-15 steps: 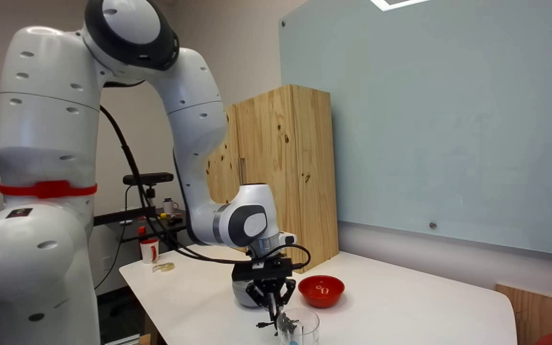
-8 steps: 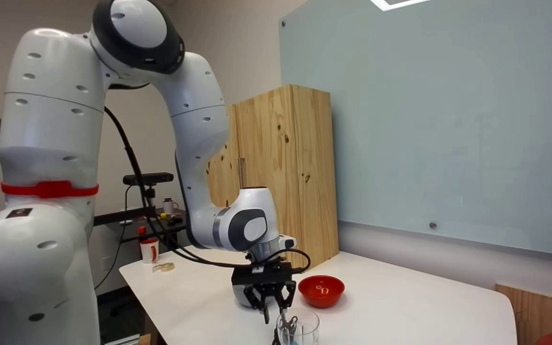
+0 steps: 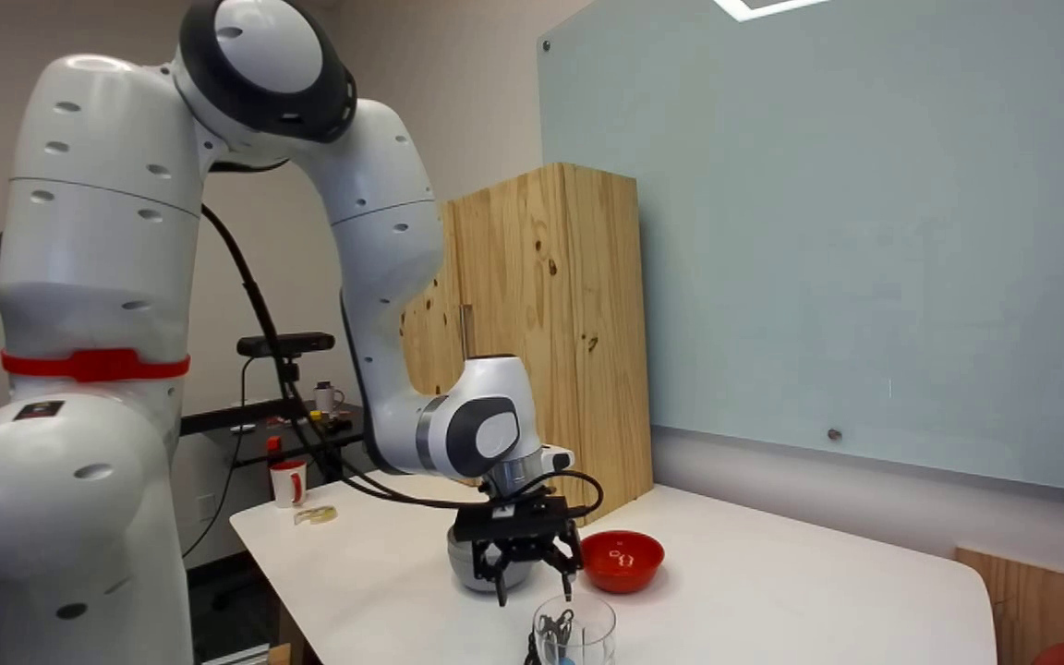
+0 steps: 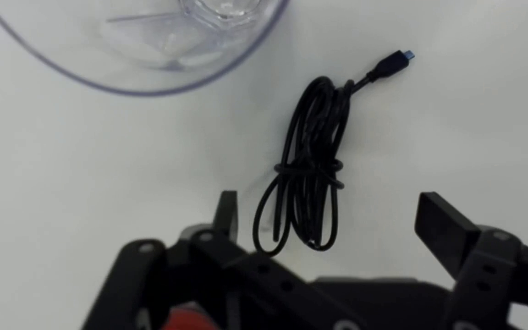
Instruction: Remove the black cable from the grey bowl and put it on the table
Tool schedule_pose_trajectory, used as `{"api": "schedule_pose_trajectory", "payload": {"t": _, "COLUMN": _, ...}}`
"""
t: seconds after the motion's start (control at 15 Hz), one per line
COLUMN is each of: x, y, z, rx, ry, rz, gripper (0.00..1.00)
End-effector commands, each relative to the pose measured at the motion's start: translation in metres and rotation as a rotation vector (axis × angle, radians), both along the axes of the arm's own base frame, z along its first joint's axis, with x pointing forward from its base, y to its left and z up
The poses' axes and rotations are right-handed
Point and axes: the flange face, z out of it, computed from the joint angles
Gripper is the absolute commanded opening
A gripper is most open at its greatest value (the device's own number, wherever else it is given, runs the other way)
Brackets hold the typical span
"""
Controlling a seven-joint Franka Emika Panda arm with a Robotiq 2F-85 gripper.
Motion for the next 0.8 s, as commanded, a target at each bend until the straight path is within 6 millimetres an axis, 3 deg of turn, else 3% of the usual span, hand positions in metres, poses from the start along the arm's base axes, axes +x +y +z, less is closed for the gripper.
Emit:
{"api": "schedule_pose_trajectory", "payload": {"t": 0.0, "x": 0.017, "y": 0.007, "z": 0.009, "rx": -0.006, "ry": -0.028, "rz": 0.016, "gripper": 1.00}}
{"api": "schedule_pose_trajectory", "payload": {"t": 0.4, "x": 0.062, "y": 0.015, "z": 0.077, "rx": -0.055, "ry": -0.158, "rz": -0.005, "gripper": 1.00}}
{"api": "schedule_pose_trajectory", "payload": {"t": 0.6, "x": 0.086, "y": 0.004, "z": 0.125, "rx": -0.156, "ry": -0.259, "rz": -0.131, "gripper": 1.00}}
{"api": "schedule_pose_trajectory", "payload": {"t": 0.73, "x": 0.093, "y": 0.003, "z": 0.146, "rx": -0.193, "ry": -0.320, "rz": -0.217, "gripper": 1.00}}
